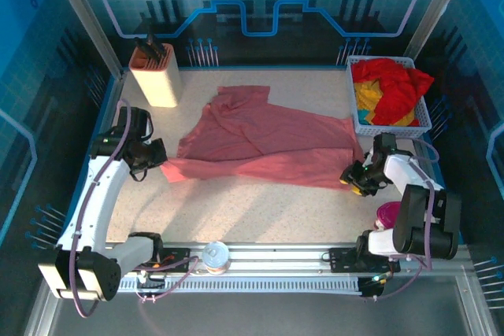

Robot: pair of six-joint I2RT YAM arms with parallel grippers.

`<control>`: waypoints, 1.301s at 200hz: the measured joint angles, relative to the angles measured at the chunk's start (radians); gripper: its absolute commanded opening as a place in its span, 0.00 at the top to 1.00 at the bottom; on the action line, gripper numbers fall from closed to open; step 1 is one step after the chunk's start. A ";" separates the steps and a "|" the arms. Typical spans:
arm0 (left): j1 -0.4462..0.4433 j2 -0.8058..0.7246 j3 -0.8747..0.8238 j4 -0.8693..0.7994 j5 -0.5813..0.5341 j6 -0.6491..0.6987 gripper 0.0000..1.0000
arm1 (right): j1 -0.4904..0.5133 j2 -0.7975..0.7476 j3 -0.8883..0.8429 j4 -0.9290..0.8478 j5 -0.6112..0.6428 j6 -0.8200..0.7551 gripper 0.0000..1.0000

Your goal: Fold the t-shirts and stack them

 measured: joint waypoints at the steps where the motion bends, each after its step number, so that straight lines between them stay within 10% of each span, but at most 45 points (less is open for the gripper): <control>1: 0.000 0.000 0.000 0.000 0.000 0.000 1.00 | 0.002 0.001 0.000 0.001 0.001 0.000 0.56; 30: 0.000 0.000 -0.001 0.000 0.007 0.000 1.00 | 0.055 0.049 -0.002 0.031 0.042 0.020 0.62; 78: 0.000 0.000 -0.001 -0.001 0.024 -0.001 1.00 | 0.063 0.052 0.005 0.010 0.095 0.040 1.00; 260: 0.000 -0.209 -0.020 -0.363 0.121 -0.136 0.97 | 0.085 -0.523 0.154 -0.586 0.153 0.121 1.00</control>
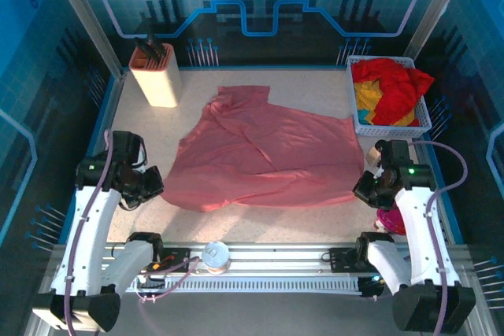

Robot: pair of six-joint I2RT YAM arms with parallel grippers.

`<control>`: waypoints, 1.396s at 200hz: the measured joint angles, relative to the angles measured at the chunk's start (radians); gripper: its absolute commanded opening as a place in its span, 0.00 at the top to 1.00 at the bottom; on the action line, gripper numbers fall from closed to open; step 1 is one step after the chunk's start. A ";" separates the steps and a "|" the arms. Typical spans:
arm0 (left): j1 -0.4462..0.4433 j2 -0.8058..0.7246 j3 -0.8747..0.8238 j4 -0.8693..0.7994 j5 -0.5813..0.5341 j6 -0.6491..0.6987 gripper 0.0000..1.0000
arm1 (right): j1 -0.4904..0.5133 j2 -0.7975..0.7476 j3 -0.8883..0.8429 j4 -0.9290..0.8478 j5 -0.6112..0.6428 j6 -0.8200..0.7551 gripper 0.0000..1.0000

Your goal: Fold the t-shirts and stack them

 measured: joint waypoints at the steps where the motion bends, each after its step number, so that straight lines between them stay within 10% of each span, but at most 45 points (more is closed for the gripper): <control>1: 0.000 0.000 0.001 -0.002 -0.002 0.000 0.97 | 0.000 -0.001 0.001 -0.003 0.001 0.000 1.00; 48: 0.000 0.009 0.045 -0.067 -0.063 0.001 0.89 | 0.000 -0.047 -0.002 -0.077 0.027 0.000 1.00; 124: -0.008 0.046 0.045 -0.110 -0.137 -0.011 0.68 | 0.013 -0.087 -0.003 -0.106 0.039 0.004 0.56; 161: -0.021 0.106 0.074 -0.089 -0.140 -0.009 0.67 | 0.015 -0.051 0.008 -0.069 0.037 -0.002 0.51; 181: -0.050 0.153 0.094 -0.021 -0.120 -0.008 0.63 | 0.029 0.005 0.039 -0.005 0.037 -0.005 0.19; 279: -0.207 0.510 0.098 0.599 0.006 -0.045 0.49 | 0.245 0.344 0.128 0.535 0.055 0.011 0.12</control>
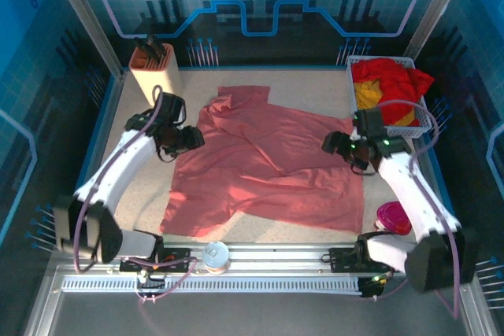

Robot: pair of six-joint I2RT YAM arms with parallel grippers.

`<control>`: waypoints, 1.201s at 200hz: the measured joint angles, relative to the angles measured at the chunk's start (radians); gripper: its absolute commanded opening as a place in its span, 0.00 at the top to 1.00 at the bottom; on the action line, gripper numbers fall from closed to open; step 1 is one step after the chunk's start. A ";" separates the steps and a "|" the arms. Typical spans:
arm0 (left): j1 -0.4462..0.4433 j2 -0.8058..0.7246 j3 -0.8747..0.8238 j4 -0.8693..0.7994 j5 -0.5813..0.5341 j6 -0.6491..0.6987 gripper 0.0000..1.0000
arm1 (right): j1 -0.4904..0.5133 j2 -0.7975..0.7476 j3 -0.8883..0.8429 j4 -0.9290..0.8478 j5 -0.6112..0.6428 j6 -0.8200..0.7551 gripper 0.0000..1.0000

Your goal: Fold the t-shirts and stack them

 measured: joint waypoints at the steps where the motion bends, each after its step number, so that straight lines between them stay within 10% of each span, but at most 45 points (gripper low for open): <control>1: 0.000 0.011 0.003 0.007 0.001 0.000 0.49 | 0.002 0.007 0.003 0.003 0.002 -0.002 0.12; 16: 0.000 0.133 0.040 0.060 0.011 0.002 0.50 | 0.036 0.130 0.061 0.047 0.028 -0.027 0.00; 106: 0.000 0.598 0.243 0.217 0.061 0.024 0.56 | 0.154 0.673 0.433 0.144 0.021 -0.122 0.08; 240: 0.140 0.628 0.240 0.183 -0.035 0.052 0.60 | 0.285 1.268 1.168 -0.106 0.244 -0.209 0.08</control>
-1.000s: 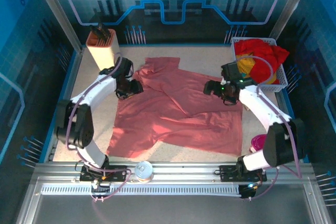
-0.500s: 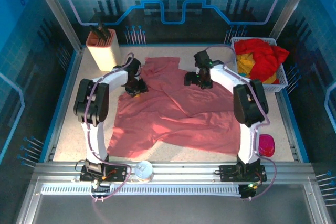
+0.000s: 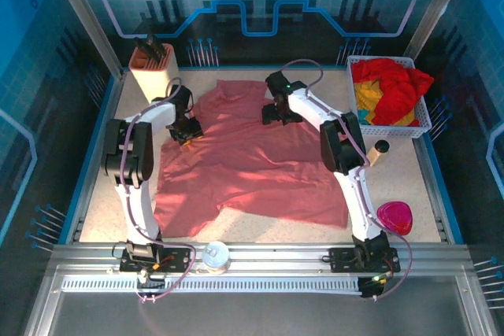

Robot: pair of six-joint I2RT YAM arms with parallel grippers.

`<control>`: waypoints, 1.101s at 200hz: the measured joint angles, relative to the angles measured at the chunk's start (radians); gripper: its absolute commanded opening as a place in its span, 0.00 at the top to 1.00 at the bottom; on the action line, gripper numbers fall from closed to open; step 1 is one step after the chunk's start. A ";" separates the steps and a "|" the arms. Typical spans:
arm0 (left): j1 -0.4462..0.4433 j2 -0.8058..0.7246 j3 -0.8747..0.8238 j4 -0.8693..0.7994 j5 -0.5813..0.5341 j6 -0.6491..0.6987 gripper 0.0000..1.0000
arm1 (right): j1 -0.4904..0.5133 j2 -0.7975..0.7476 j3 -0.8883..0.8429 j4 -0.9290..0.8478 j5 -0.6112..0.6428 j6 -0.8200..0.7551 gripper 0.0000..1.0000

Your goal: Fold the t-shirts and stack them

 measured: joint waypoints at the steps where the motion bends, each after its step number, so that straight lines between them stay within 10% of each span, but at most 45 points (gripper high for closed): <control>1: 0.000 0.000 0.000 0.000 0.000 0.001 0.60 | 0.000 0.003 0.005 -0.002 0.001 0.000 0.08; 59: 0.000 -0.013 -0.014 -0.002 -0.004 0.002 0.60 | -0.001 0.130 0.232 -0.051 0.018 -0.041 0.03; 124: 0.000 -0.076 0.010 -0.087 0.013 -0.008 0.39 | -0.005 -0.202 -0.284 0.246 -0.088 -0.121 0.00; 220: -0.092 0.097 0.387 -0.019 0.115 -0.034 0.39 | -0.006 -0.579 -0.574 0.248 -0.035 -0.068 0.00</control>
